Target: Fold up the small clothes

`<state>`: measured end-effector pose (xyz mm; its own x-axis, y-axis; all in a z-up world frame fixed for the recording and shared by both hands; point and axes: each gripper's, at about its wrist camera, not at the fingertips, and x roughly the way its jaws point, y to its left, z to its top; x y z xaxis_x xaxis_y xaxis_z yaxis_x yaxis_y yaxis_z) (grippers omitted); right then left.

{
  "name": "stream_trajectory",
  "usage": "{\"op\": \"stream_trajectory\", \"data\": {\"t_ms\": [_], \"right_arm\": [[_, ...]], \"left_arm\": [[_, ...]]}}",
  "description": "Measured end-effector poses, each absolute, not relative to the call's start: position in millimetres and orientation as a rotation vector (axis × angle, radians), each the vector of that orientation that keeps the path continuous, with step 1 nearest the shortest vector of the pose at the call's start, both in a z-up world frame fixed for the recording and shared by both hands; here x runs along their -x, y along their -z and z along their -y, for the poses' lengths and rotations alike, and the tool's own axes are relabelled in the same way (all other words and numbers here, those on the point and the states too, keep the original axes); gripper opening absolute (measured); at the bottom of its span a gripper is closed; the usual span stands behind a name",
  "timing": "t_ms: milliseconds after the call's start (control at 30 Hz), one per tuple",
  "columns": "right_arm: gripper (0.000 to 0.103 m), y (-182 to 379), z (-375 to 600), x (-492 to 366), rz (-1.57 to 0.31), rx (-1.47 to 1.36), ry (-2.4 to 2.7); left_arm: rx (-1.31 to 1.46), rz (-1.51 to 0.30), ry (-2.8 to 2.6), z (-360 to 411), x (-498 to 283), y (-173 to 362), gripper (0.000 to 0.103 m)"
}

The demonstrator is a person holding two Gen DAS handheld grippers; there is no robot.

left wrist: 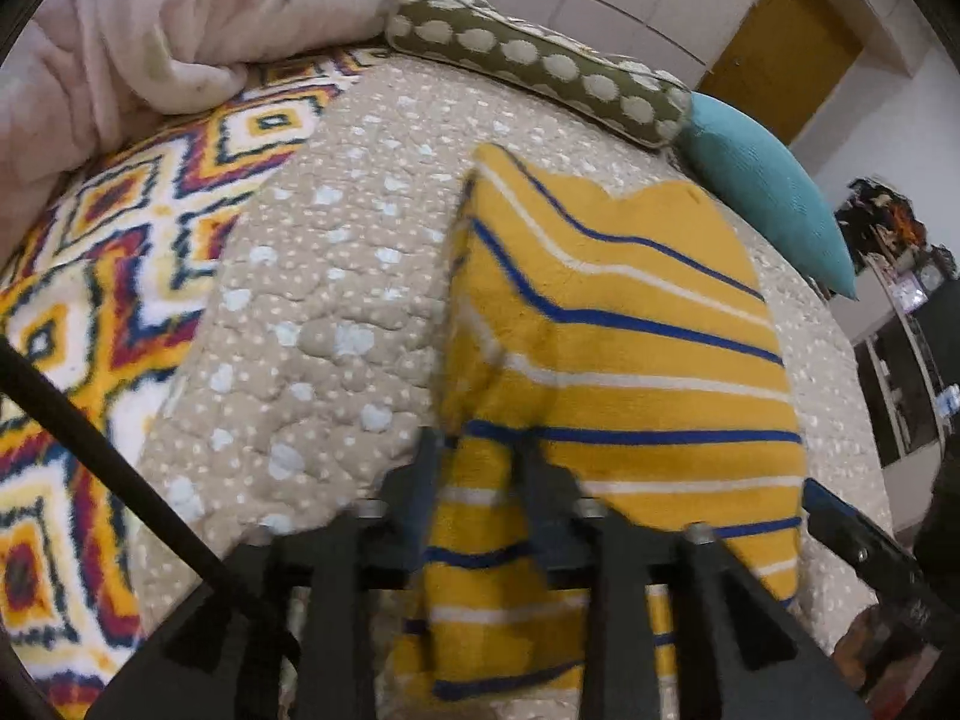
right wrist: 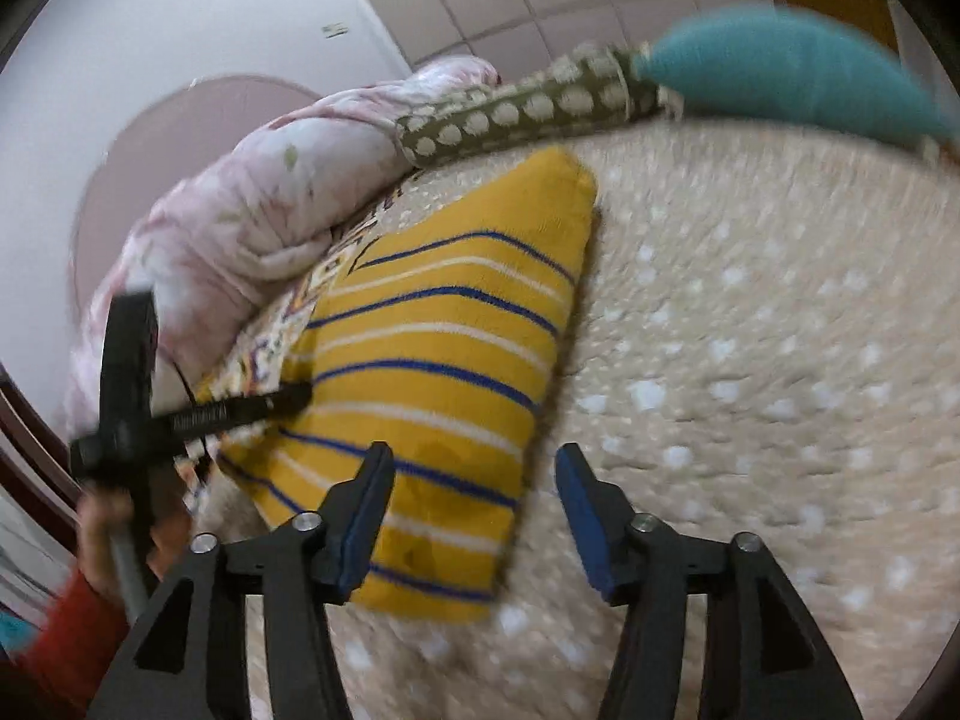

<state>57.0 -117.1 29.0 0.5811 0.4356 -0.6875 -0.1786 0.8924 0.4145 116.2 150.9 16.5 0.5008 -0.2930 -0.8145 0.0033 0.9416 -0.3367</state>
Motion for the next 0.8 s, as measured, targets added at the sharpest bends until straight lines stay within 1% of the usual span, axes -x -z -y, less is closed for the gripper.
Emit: {"op": "stream_trajectory", "data": {"t_ms": [33, 67, 167, 200, 233, 267, 300, 333, 400, 500, 567, 600, 633, 667, 700, 733, 800], "right_arm": [[0.063, -23.7, 119.1, -63.1, -0.897, -0.354, -0.367], [0.064, -16.4, 121.0, -71.3, -0.913, -0.395, -0.375], [0.068, -1.3, 119.3, -89.6, -0.944, -0.482, -0.443], [0.07, 2.4, 118.1, -94.4, -0.949, -0.503, -0.461], [0.073, 5.6, 117.0, -99.8, -0.954, -0.523, -0.48], [0.074, 11.0, 115.2, -106.4, -0.962, -0.555, -0.507], [0.075, 15.0, 114.3, -111.3, -0.966, -0.577, -0.52], [0.076, 18.0, 114.1, -115.7, -0.966, -0.595, -0.53], [0.076, 20.1, 111.4, -122.4, -0.957, -0.616, -0.532], [0.077, 20.5, 105.3, -129.0, -0.952, -0.618, -0.52], [0.069, 20.3, 102.4, -132.2, -0.953, -0.625, -0.506], [0.056, 20.7, 102.3, -134.2, -0.958, -0.632, -0.503], [0.048, 21.1, 104.0, -136.1, -0.964, -0.647, -0.507], [0.044, 19.5, 106.2, -138.1, -0.964, -0.667, -0.519], [0.039, 16.4, 107.4, -138.6, -0.963, -0.672, -0.528], [0.037, 11.1, 109.1, -138.0, -0.954, -0.661, -0.53], [0.036, -3.4, 115.1, -132.9, -0.924, -0.631, -0.536]], "left_arm": [[0.318, -1.034, 0.184, -152.9, -115.2, -16.7, 0.042], [0.338, -1.034, 0.201, -157.5, -113.0, -18.0, 0.042], [0.392, -1.002, 0.225, -171.2, -103.5, -27.9, 0.042], [0.402, -0.978, 0.233, -175.1, -100.6, -32.3, 0.044], [0.404, -0.955, 0.233, -177.5, -99.2, -36.0, 0.054], [0.404, -0.94, 0.231, -179.1, -98.6, -37.6, 0.061], [0.407, -0.923, 0.233, -180.4, -98.6, -37.9, 0.072], [0.413, -0.919, 0.243, -179.7, -100.9, -36.4, 0.077], [0.422, -0.952, 0.3, -174.4, -109.2, -26.7, 0.082], [0.43, -1.02, 0.331, -165.6, -121.1, -6.4, 0.083], [0.422, -1.018, 0.319, -159.3, -121.7, 0.1, 0.083], [0.417, -1.016, 0.324, -156.0, -121.2, -1.0, 0.072], [0.442, -1.032, 0.365, -149.8, -122.1, -2.3, 0.044], [0.464, -1.051, 0.384, -145.3, -122.9, -3.2, 0.04], [0.463, -1.051, 0.366, -140.5, -122.2, -6.3, 0.04], [0.444, -1.042, 0.35, -133.5, -120.6, -11.4, 0.035], [0.434, -1.033, 0.36, -117.8, -118.1, -21.1, 0.031]]}}
